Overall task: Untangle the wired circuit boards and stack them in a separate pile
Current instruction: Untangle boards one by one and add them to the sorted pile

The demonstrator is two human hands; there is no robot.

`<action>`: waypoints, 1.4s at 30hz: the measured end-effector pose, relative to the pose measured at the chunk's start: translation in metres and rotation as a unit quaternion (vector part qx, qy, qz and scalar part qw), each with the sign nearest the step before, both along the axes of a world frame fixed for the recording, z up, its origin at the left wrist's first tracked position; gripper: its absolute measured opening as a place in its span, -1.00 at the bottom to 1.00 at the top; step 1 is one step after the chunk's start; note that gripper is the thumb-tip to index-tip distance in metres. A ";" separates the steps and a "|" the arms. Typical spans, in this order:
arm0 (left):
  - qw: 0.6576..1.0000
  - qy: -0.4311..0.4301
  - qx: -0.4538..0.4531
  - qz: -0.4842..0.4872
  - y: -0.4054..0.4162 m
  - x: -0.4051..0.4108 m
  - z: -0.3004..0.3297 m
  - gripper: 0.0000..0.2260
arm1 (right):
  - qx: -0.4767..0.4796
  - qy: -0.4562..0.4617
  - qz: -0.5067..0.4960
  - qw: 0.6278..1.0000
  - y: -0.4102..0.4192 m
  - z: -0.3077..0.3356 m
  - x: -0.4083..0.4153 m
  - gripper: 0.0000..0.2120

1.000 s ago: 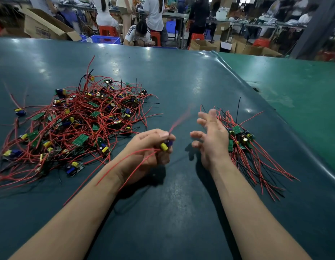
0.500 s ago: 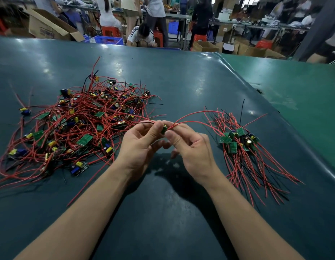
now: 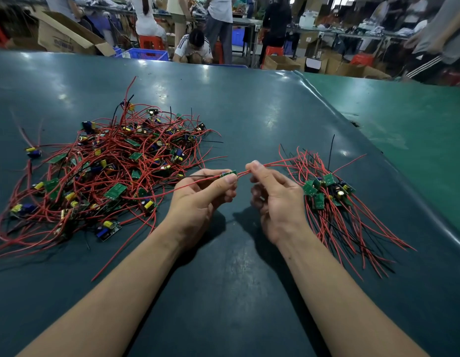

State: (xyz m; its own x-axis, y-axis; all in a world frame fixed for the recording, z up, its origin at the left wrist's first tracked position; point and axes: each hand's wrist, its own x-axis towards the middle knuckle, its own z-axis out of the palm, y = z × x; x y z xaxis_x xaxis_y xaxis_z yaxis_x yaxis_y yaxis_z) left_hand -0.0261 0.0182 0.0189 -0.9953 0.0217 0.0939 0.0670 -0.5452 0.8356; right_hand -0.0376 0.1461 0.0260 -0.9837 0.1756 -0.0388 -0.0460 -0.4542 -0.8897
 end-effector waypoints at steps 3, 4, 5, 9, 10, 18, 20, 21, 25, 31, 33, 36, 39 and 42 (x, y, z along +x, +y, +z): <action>1.000 0.002 0.001 0.007 0.001 0.001 0.003 -0.84 | -0.002 0.011 -0.037 0.999 0.004 0.000 -0.005 -0.81; 1.000 0.004 0.001 0.010 0.002 0.002 0.003 -0.84 | -0.005 0.014 -0.047 0.999 0.006 0.000 -0.006 -0.79; 1.000 0.005 0.000 0.013 0.002 0.002 0.004 -0.84 | -0.011 0.016 -0.061 0.998 0.009 0.000 -0.008 -0.77; 1.000 0.005 -0.010 0.019 0.001 0.002 0.005 -0.84 | -0.050 0.015 -0.092 0.994 0.022 0.002 -0.013 -0.77; 1.000 0.006 -0.011 0.020 0.001 0.002 0.004 -0.84 | -0.065 0.011 -0.086 0.994 0.024 0.002 -0.013 -0.75; 1.000 0.002 -0.024 -0.004 -0.002 0.003 0.001 -0.80 | -0.167 -0.040 -0.037 0.985 0.025 0.004 -0.012 -0.73; 1.000 0.001 -0.022 0.003 -0.003 0.001 0.000 -0.81 | -0.163 -0.037 -0.043 0.985 0.027 0.004 -0.011 -0.75; 1.000 0.002 -0.023 0.002 -0.003 0.001 0.000 -0.81 | -0.170 -0.042 -0.041 0.984 0.027 0.005 -0.011 -0.74; 0.999 0.007 -0.045 -0.019 -0.003 0.003 -0.001 -0.81 | -0.215 -0.076 -0.015 0.973 0.031 0.007 -0.013 -0.67; 0.999 0.003 -0.038 -0.018 -0.003 0.002 0.000 -0.81 | -0.212 -0.057 -0.033 0.975 0.034 0.005 -0.014 -0.73; 0.999 0.002 -0.035 -0.016 -0.004 0.002 0.000 -0.82 | -0.217 -0.052 -0.038 0.974 0.036 0.005 -0.013 -0.77; 0.999 0.002 -0.025 -0.020 -0.006 0.000 0.000 -0.84 | -0.236 -0.054 -0.016 0.970 0.038 0.007 -0.012 -0.69; 0.999 0.002 -0.019 -0.042 -0.006 0.000 -0.001 -0.89 | -0.261 -0.072 0.003 0.963 0.039 0.009 -0.013 -0.55; 0.999 -0.010 -0.006 -0.030 -0.005 0.001 0.000 -0.93 | -0.238 -0.061 -0.007 0.969 0.038 0.008 -0.012 -0.56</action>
